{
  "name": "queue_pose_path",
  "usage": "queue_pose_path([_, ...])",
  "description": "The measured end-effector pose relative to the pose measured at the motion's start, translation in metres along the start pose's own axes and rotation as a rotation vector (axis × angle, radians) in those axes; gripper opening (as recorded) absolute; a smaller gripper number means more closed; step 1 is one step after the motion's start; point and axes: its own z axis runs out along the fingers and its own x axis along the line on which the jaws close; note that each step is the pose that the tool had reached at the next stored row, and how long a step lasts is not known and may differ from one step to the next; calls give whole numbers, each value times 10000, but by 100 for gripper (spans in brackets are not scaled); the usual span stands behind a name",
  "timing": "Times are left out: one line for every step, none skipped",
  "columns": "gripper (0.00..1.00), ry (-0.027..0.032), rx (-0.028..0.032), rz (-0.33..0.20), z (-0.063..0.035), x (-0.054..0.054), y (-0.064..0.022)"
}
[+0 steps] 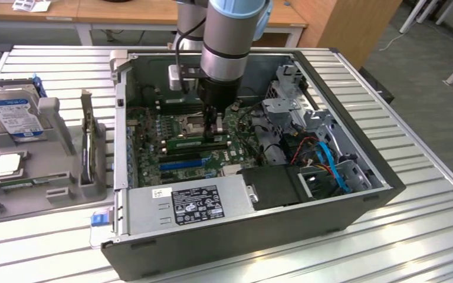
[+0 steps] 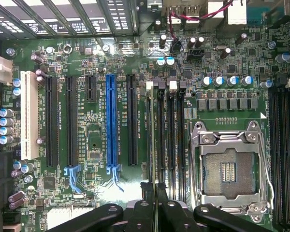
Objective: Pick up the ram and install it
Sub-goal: 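Insert the ram into the slot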
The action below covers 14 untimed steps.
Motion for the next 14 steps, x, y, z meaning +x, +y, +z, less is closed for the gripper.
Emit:
queue_pose_path([13,0,0,1,0,0,-8])
queue_pose_path([13,0,0,1,0,-1,-13])
queue_pose_path([13,0,0,1,-1,-1,-13])
queue_pose_path([13,0,0,1,-1,-1,-13])
queue_pose_path([13,0,0,2,0,-1,-13])
queue_pose_path([13,1,-1,1,0,-1,-13])
queue_pose_path([13,0,-1,1,0,-1,-13])
queue_pose_path([13,0,0,1,1,-1,-13])
queue_pose_path([13,-3,1,1,5,-2,-14])
queue_pose_path([13,1,0,1,8,-2,-14])
queue_pose_path([13,8,-1,2,9,-1,-14])
queue_pose_path([13,9,-1,1,9,-1,-14])
queue_pose_path([13,9,-1,1,9,-1,-14])
queue_pose_path([13,8,0,1,10,-1,-14])
